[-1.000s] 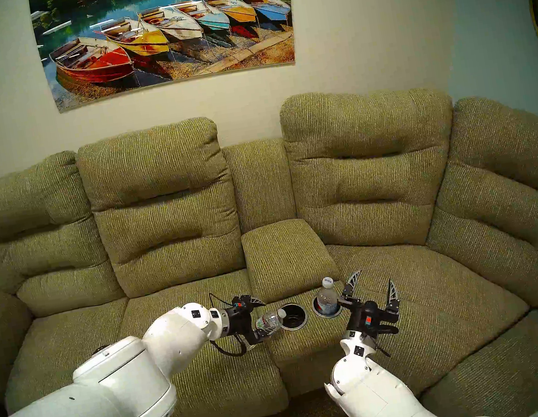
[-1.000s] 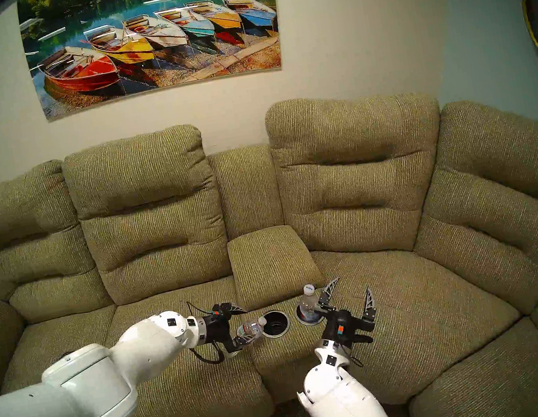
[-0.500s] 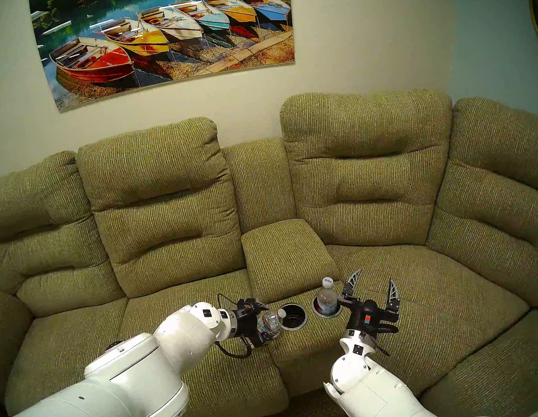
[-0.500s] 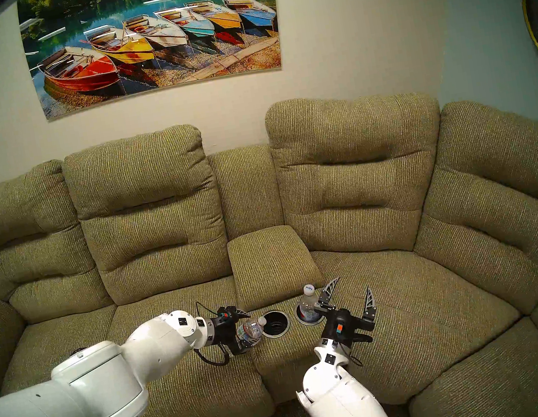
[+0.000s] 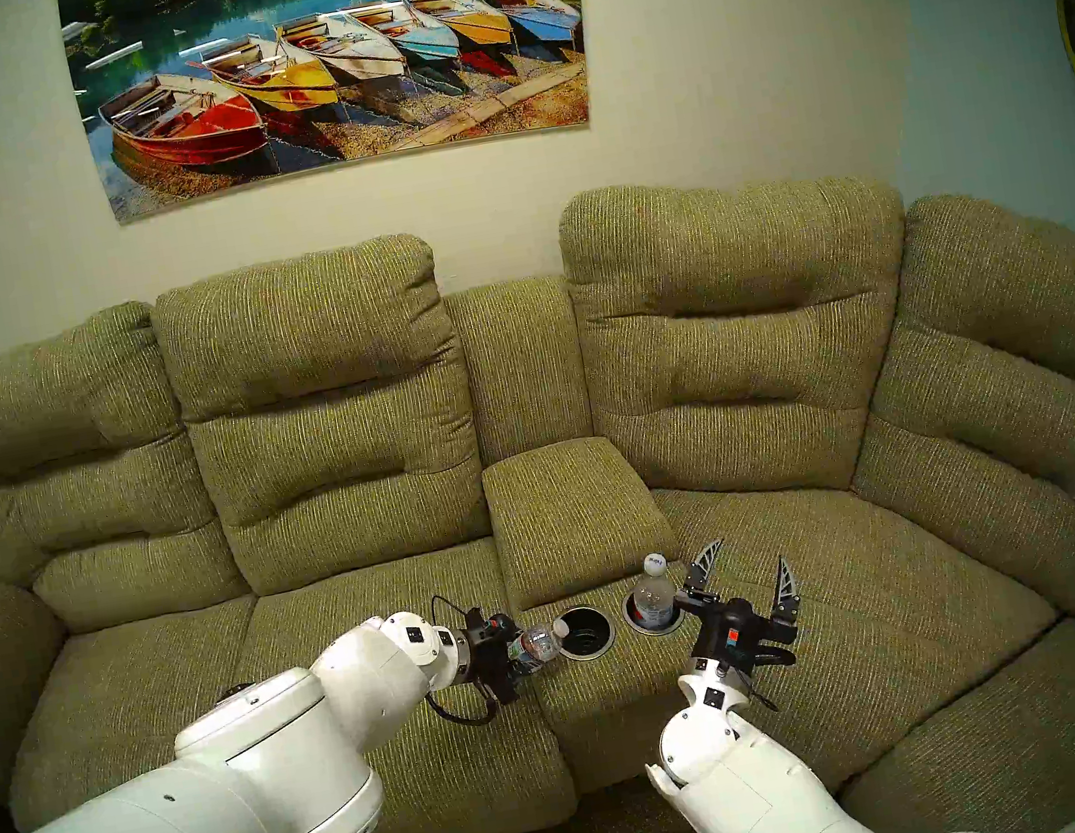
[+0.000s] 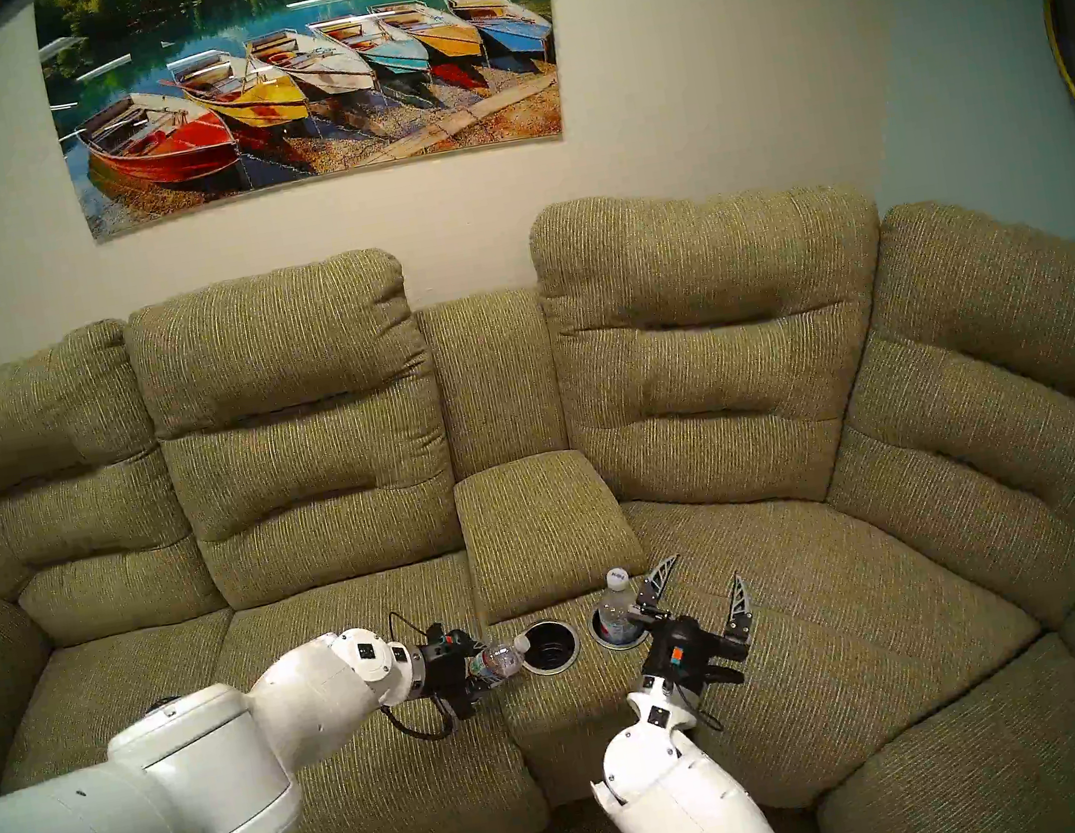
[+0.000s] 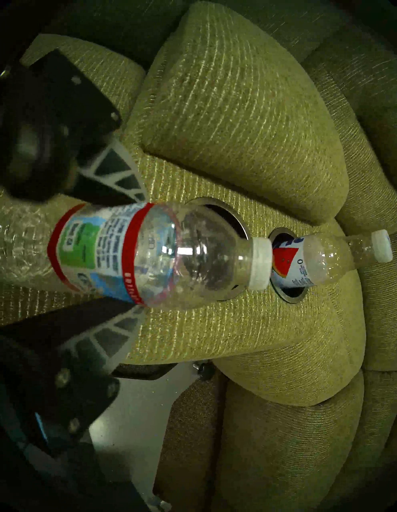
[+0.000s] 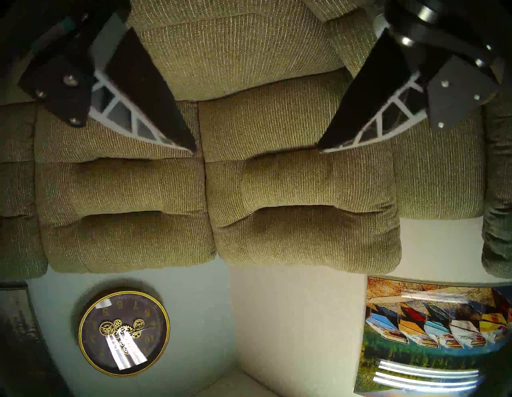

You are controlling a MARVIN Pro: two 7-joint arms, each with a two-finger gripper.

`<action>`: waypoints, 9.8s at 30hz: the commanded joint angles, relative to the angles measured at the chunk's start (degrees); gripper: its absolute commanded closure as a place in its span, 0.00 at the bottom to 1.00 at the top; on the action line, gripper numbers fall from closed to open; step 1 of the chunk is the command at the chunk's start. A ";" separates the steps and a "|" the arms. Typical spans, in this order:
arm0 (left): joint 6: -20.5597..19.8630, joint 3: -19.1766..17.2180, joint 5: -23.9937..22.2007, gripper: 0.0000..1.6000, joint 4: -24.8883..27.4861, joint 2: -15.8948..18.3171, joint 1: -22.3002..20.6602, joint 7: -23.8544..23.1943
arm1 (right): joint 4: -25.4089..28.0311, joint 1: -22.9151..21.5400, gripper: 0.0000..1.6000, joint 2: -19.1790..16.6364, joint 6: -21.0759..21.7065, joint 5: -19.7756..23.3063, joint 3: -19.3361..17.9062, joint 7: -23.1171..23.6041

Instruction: Put bottles into cup holders

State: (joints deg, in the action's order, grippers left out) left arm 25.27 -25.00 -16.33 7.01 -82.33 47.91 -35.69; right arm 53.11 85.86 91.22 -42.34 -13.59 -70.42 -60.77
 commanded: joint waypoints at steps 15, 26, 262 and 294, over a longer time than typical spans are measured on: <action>15.15 -7.58 -6.65 0.91 5.54 6.38 -3.80 -10.75 | 2.87 0.51 0.00 -0.23 0.58 -1.04 0.67 -0.90; 14.57 -10.23 -8.75 0.89 5.92 2.50 -4.98 -12.58 | 3.01 0.61 0.00 -0.25 0.97 -1.31 0.77 -1.40; 26.01 -10.76 -2.47 0.00 1.09 -4.72 1.46 -4.79 | 2.15 0.41 0.00 -0.23 1.26 -2.91 1.15 -2.80; 26.31 -9.36 1.06 0.58 1.23 -4.64 -0.96 -1.71 | 2.14 0.41 0.00 -0.22 1.17 -2.96 1.13 -2.72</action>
State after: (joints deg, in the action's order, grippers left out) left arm 51.28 -34.53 -15.56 7.73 -86.41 48.42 -38.00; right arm 54.65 86.59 91.01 -41.06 -16.55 -69.25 -63.48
